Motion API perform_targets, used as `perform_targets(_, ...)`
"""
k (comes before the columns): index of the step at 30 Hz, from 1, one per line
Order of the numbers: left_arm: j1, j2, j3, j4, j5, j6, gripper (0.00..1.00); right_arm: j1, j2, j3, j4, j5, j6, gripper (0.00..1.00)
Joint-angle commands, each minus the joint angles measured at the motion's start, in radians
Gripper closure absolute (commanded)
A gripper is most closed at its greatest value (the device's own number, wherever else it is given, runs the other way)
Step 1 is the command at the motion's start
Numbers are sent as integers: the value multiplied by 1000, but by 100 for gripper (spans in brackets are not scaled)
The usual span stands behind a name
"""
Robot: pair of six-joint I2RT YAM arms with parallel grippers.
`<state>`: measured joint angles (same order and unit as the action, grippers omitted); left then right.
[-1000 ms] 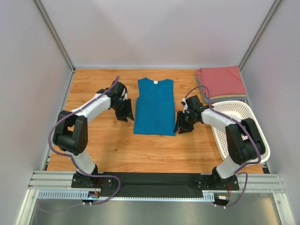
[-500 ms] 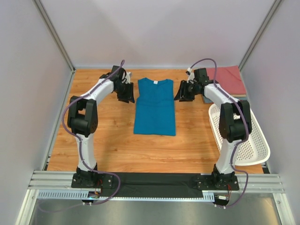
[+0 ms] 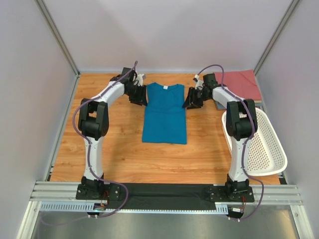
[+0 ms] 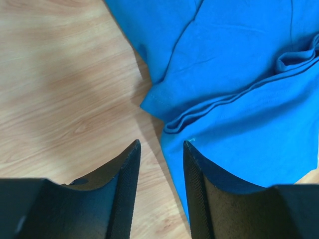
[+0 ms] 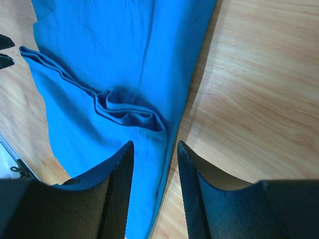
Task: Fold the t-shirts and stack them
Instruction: Fold the tshirt
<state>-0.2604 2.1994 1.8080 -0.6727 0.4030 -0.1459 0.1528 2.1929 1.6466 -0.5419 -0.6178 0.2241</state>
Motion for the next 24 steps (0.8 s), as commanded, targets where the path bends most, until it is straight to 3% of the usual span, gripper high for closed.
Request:
perform_targets(1, -2, 19, 27, 15, 54, 58, 53, -1, 25, 55, 0, -31, -28, 59)
perform_targets(18, -2, 48, 44, 33, 111, 69, 60, 1, 61, 68, 36, -53, -2, 69)
perform_targets(20, -2, 46, 37, 42, 120, 66, 66, -1, 62, 67, 37, -51, 3, 75)
perform_targets(21, -2, 45, 37, 47, 126, 62, 71, -1, 62, 65, 40, -51, 4, 86)
perform_targets(22, -2, 43, 40, 47, 126, 59, 85, 1, 62, 65, 39, -51, 3, 92)
perform_targets(24, -2, 42, 45, 47, 108, 43, 98, -1, 59, 62, 39, -45, 3, 100)
